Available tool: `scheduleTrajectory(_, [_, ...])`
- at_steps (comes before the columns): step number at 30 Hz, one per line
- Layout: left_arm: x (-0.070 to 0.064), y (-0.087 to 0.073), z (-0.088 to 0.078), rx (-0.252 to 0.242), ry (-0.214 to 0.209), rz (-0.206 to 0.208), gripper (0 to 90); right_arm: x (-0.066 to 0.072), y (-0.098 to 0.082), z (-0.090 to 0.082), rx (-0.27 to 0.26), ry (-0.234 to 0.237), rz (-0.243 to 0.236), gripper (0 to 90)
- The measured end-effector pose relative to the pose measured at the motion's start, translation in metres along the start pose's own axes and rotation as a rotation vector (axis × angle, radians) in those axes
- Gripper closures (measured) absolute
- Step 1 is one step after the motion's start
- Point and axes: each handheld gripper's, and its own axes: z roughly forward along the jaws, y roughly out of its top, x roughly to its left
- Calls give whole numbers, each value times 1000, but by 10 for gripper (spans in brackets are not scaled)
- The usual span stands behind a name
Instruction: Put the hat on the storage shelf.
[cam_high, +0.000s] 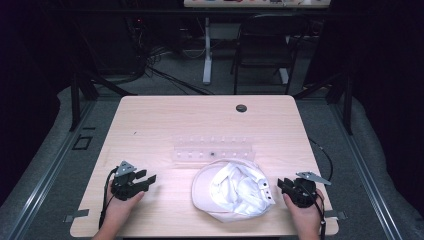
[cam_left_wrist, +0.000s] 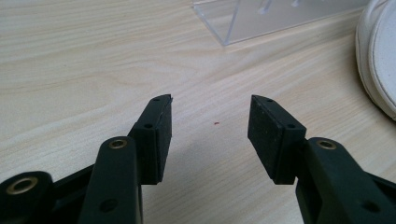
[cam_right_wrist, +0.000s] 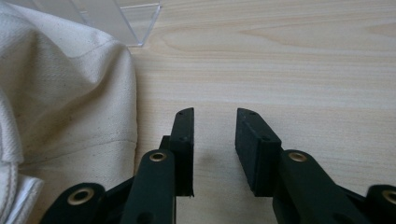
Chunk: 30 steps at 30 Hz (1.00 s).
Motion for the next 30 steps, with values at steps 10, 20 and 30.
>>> scheduleTrajectory(10, [-3, 1, 2, 1, -21, -2, 496, 0, 0, -4, 2, 6, 11, 669])
scheduleTrajectory(20, [-2, 1, -2, -11, -18, -22, 526, 4, 2, -9, 75, 43, 32, 652])
scheduleTrajectory(30, [-5, 1, 0, -1, -7, -9, 518, 10, 16, -14, 192, 42, 4, 665])
